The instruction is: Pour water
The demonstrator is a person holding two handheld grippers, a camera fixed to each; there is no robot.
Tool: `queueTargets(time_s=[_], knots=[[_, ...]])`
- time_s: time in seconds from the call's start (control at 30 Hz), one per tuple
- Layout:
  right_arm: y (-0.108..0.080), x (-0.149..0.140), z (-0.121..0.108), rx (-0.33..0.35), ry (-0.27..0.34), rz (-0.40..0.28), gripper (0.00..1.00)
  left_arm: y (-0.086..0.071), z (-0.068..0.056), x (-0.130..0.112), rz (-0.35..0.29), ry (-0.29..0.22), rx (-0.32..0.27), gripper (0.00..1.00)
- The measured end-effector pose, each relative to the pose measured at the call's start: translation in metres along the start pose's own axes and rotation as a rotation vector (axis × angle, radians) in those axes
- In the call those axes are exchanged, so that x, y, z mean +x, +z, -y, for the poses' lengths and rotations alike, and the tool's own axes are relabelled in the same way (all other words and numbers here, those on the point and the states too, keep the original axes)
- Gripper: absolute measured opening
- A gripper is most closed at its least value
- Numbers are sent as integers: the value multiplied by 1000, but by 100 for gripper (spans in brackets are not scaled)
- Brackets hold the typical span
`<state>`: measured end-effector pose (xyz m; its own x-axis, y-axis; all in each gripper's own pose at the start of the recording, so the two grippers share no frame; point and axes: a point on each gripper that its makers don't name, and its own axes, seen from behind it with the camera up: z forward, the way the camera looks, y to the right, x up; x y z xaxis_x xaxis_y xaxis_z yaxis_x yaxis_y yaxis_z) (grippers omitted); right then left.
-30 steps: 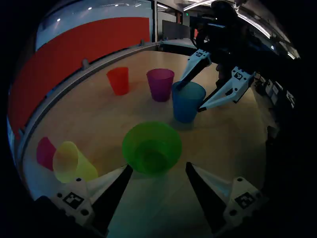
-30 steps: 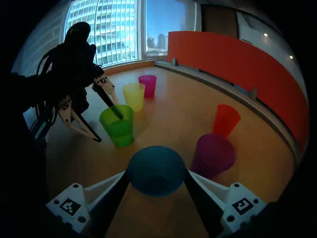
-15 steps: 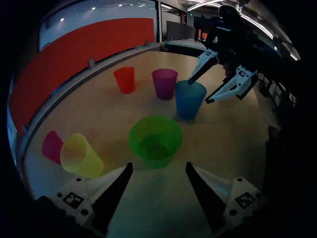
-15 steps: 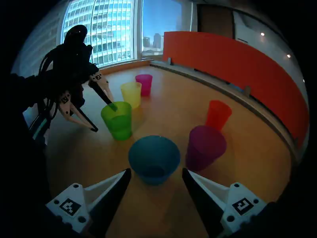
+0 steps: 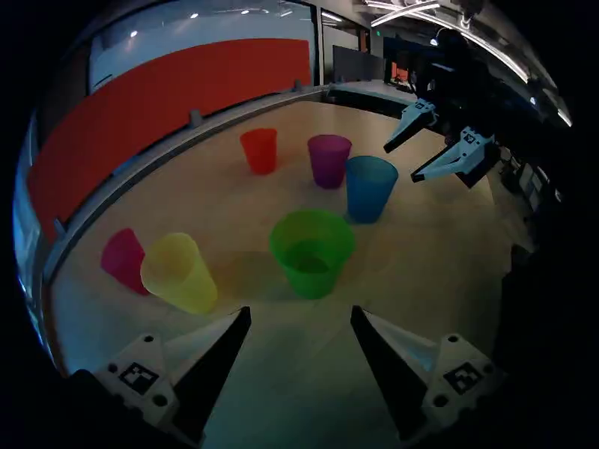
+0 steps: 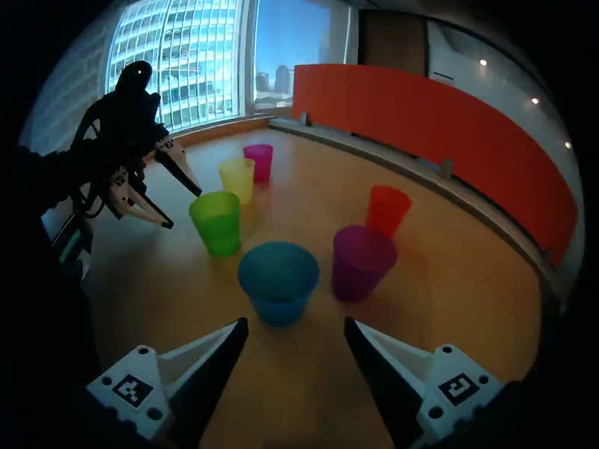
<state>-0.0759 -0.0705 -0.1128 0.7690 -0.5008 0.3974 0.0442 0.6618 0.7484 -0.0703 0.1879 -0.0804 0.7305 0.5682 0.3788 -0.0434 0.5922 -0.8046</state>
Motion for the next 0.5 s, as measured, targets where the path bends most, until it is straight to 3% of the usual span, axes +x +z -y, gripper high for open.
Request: queueTargets(time_s=[0.3,0.5], knots=[[-9,-1,-1,-26,40,-26,100,-16,7,1,-34,-31,40,100],[-17,9,-17,-89,94,-80,100,-25,23,5,-84,-77,104,100]])
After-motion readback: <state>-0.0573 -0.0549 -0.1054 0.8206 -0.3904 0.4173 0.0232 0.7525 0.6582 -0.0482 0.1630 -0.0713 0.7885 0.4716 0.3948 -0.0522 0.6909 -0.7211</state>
